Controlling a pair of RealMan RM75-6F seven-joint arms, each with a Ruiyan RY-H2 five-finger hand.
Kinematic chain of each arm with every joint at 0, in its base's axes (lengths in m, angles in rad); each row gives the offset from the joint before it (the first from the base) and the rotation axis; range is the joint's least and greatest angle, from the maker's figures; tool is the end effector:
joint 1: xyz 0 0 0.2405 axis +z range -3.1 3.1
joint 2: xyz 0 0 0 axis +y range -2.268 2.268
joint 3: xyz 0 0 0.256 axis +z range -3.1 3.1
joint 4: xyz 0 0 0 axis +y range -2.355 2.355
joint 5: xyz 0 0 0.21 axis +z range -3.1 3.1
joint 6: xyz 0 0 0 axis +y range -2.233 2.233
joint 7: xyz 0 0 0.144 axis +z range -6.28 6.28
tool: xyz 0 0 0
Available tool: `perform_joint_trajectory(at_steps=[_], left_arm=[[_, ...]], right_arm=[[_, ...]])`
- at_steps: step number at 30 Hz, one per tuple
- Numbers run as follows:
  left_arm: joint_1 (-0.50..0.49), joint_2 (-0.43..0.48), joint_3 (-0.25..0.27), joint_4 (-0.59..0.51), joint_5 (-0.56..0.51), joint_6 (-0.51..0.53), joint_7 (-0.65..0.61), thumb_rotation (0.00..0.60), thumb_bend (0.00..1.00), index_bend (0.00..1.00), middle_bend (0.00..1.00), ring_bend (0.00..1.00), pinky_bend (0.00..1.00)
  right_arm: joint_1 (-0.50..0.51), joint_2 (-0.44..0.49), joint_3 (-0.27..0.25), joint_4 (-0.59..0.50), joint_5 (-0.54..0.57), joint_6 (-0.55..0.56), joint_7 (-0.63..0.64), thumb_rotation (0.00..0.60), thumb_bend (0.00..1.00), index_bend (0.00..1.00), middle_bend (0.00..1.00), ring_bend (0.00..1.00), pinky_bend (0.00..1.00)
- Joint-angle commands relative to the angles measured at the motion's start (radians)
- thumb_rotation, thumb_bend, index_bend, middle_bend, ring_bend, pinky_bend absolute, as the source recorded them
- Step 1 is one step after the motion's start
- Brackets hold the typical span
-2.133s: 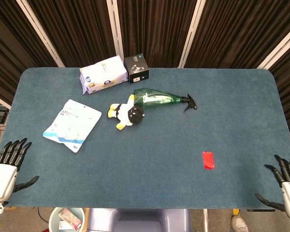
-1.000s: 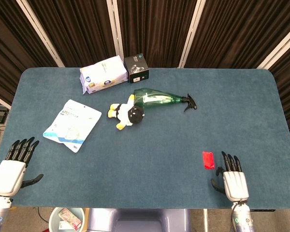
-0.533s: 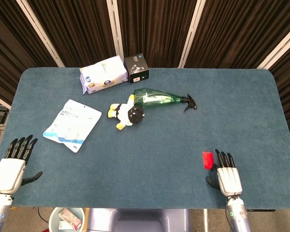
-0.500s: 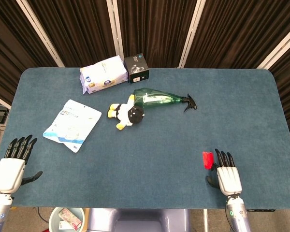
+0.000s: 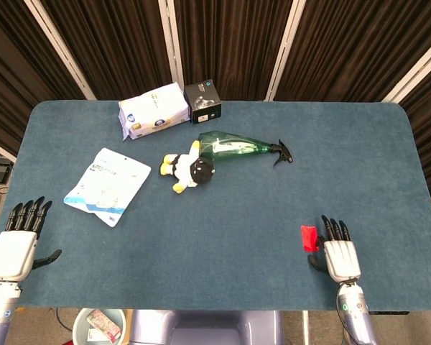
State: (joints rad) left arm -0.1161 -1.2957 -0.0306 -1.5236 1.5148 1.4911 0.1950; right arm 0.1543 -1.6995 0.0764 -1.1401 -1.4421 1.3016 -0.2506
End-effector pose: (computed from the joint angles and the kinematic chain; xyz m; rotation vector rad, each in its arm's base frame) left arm -0.3034 0.1864 0.1068 -1.4588 -0.8060 -0.8479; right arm -0.3184 -0.2053 -0.0131 1.5152 -0.9136 0.7154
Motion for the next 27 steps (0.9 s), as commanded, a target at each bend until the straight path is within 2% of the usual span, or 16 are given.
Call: perform_joint_trajectory(at_steps=[1, 17, 27], left_arm=[[-0.002, -0.003, -0.003, 0.0, -0.004, -0.004, 0.001, 0.6, 0.03, 0.0, 0.0, 0.0, 0.0], [-0.017, -0.013, -0.02, 0.012, -0.048, -0.041, 0.021, 0.6, 0.03, 0.0, 0.0, 0.0, 0.0], [-0.019, -0.022, -0.023, 0.013, -0.056, -0.04, 0.03, 0.6, 0.03, 0.0, 0.0, 0.0, 0.0]], right_arm=[[0.006, -0.003, 0.003, 0.001, 0.004, -0.005, -0.003, 0.6, 0.3, 0.47, 0.0, 0.0, 0.0], [0.046, -0.03, 0.015, 0.032, 0.039, -0.052, -0.01, 0.6, 0.3, 0.48, 0.0, 0.0, 0.0], [0.056, -0.035, 0.008, 0.046, 0.041, -0.054, 0.003, 0.6, 0.38, 0.6, 0.05, 0.0, 0.0]])
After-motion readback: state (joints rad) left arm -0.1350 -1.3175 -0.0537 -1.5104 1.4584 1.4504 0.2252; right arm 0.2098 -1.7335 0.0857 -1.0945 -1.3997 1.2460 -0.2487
